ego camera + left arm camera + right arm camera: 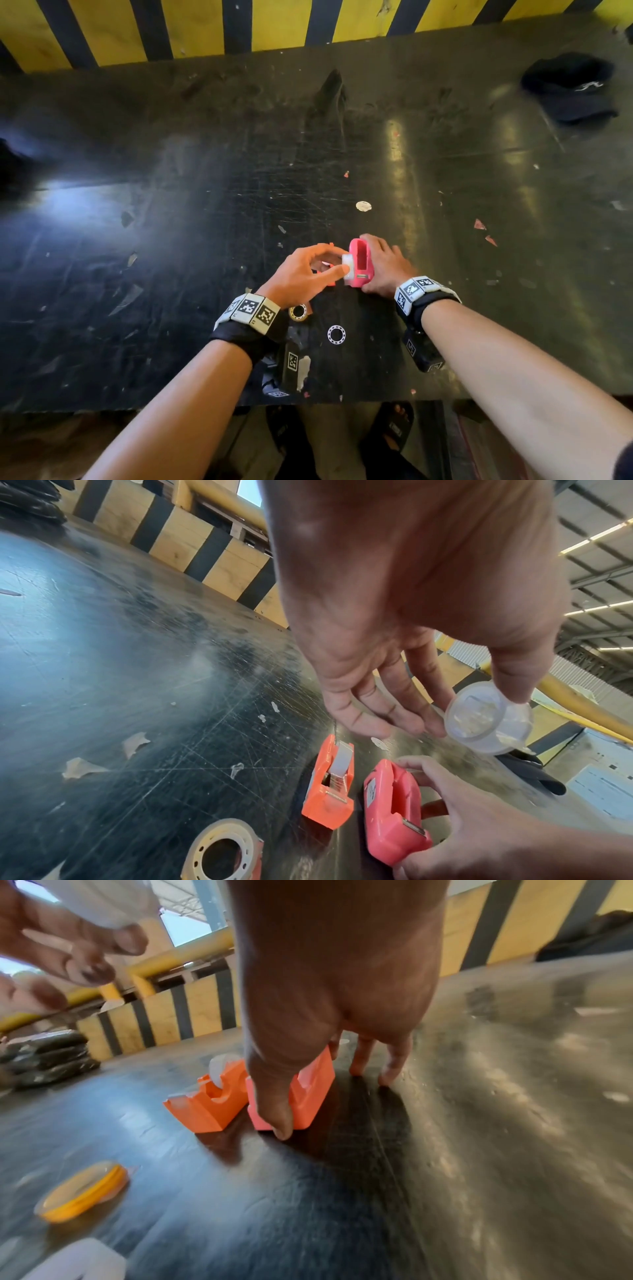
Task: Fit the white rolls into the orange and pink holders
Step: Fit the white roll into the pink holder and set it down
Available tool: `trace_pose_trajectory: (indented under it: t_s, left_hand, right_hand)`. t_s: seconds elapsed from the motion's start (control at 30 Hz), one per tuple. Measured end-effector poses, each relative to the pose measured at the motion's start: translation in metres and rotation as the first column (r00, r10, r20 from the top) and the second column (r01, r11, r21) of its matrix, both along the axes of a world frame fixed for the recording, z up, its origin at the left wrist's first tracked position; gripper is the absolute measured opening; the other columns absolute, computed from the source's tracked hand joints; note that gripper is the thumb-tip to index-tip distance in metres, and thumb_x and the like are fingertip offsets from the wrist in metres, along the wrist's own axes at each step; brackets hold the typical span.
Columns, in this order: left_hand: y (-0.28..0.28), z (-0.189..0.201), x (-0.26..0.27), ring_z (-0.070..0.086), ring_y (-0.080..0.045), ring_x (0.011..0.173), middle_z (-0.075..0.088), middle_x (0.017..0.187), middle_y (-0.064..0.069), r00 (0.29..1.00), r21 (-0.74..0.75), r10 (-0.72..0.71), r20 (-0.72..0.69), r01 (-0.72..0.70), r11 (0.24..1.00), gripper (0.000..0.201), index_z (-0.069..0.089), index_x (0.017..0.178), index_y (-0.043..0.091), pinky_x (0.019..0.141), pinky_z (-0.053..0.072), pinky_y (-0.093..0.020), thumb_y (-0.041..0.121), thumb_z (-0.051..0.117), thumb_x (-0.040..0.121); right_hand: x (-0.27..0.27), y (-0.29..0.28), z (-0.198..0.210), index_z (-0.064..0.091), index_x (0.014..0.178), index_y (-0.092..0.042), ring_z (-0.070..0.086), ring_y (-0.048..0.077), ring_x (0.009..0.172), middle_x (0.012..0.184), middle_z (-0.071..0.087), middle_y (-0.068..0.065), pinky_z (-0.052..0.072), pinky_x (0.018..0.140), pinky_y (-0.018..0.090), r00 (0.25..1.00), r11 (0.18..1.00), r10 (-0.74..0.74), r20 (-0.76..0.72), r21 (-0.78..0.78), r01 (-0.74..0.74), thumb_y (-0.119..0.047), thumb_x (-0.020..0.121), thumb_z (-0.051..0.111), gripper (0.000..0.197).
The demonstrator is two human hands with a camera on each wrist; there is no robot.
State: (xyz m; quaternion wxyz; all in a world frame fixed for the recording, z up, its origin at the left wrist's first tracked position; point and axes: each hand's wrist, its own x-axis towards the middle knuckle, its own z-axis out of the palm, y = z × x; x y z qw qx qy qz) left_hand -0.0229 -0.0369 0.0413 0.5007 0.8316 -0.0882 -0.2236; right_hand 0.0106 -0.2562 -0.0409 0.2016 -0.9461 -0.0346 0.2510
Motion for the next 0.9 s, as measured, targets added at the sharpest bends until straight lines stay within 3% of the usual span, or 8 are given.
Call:
trace_pose_trajectory:
  t_s: [0.1, 0.2, 0.3, 0.53, 0.77, 0.9]
  left_hand:
    - [0.000, 0.003, 0.001, 0.070, -0.005, 0.099, 0.074, 0.108, 0.010, 0.999, 0.057, -0.034, 0.025, 0.032, 0.998, 0.028, 0.070, 0.121, 0.027, 0.082, 0.053, -0.013, 0.033, 0.070, 0.094]
    - [-0.001, 0.006, 0.004, 0.067, -0.004, 0.104, 0.074, 0.107, 0.013, 0.997, 0.105, -0.072, 0.037, 0.068, 0.992, 0.030, 0.070, 0.121, 0.029, 0.093, 0.052, -0.022, 0.038, 0.070, 0.093]
    - [-0.004, 0.014, 0.006, 0.065, -0.003, 0.099, 0.071, 0.110, 0.014, 0.991, 0.133, -0.106, 0.077, 0.096, 0.987, 0.028, 0.070, 0.120, 0.029, 0.089, 0.053, -0.027, 0.038, 0.069, 0.093]
    - [-0.007, 0.022, 0.011, 0.055, -0.010, 0.116, 0.053, 0.128, 0.005, 0.979, 0.197, -0.116, 0.169, 0.082, 0.977, 0.032, 0.068, 0.123, 0.034, 0.103, 0.051, -0.037, 0.039, 0.072, 0.091]
    - [-0.010, 0.038, 0.019, 0.056, -0.012, 0.111, 0.049, 0.129, 0.004, 0.975, 0.223, -0.137, 0.178, 0.095, 0.970, 0.035, 0.069, 0.125, 0.030, 0.097, 0.051, -0.029, 0.041, 0.071, 0.092]
    - [-0.010, 0.035, 0.022, 0.055, -0.011, 0.113, 0.047, 0.132, 0.005, 0.969, 0.238, -0.170, 0.177, 0.125, 0.963, 0.038, 0.065, 0.130, 0.036, 0.096, 0.050, -0.029, 0.046, 0.068, 0.093]
  right_hand:
    - [-0.010, -0.004, 0.005, 0.023, 0.155, -0.033, 0.045, 0.034, 0.134, 0.158, 0.034, -0.002, 0.047, 0.104, 0.050, 0.999, 0.998, 0.019, 0.032, 0.057, -0.021, -0.036, 0.058, 0.094, 0.120]
    - [-0.023, -0.006, 0.016, 0.026, 0.154, -0.034, 0.044, 0.028, 0.130, 0.155, 0.034, -0.005, 0.044, 0.104, 0.039, 0.995, 0.986, 0.047, 0.091, 0.155, -0.061, -0.038, 0.055, 0.094, 0.120]
    - [-0.031, -0.005, 0.032, 0.028, 0.152, -0.035, 0.043, 0.027, 0.128, 0.151, 0.036, -0.007, 0.039, 0.105, 0.033, 0.986, 0.973, 0.051, 0.161, 0.216, -0.085, -0.039, 0.052, 0.092, 0.119]
    - [-0.039, -0.001, 0.063, 0.024, 0.147, -0.042, 0.047, 0.026, 0.124, 0.146, 0.039, -0.010, 0.047, 0.104, 0.051, 0.974, 0.975, 0.071, 0.215, 0.189, -0.113, -0.058, 0.044, 0.081, 0.119]
    - [-0.039, -0.005, 0.076, 0.026, 0.150, -0.038, 0.049, 0.026, 0.126, 0.145, 0.041, -0.007, 0.045, 0.108, 0.048, 0.964, 0.969, 0.064, 0.259, 0.213, -0.122, -0.057, 0.045, 0.087, 0.123]
    - [-0.042, -0.010, 0.078, 0.029, 0.153, -0.033, 0.047, 0.025, 0.127, 0.148, 0.041, -0.005, 0.044, 0.109, 0.042, 0.962, 0.958, 0.032, 0.272, 0.267, -0.107, -0.048, 0.052, 0.094, 0.121]
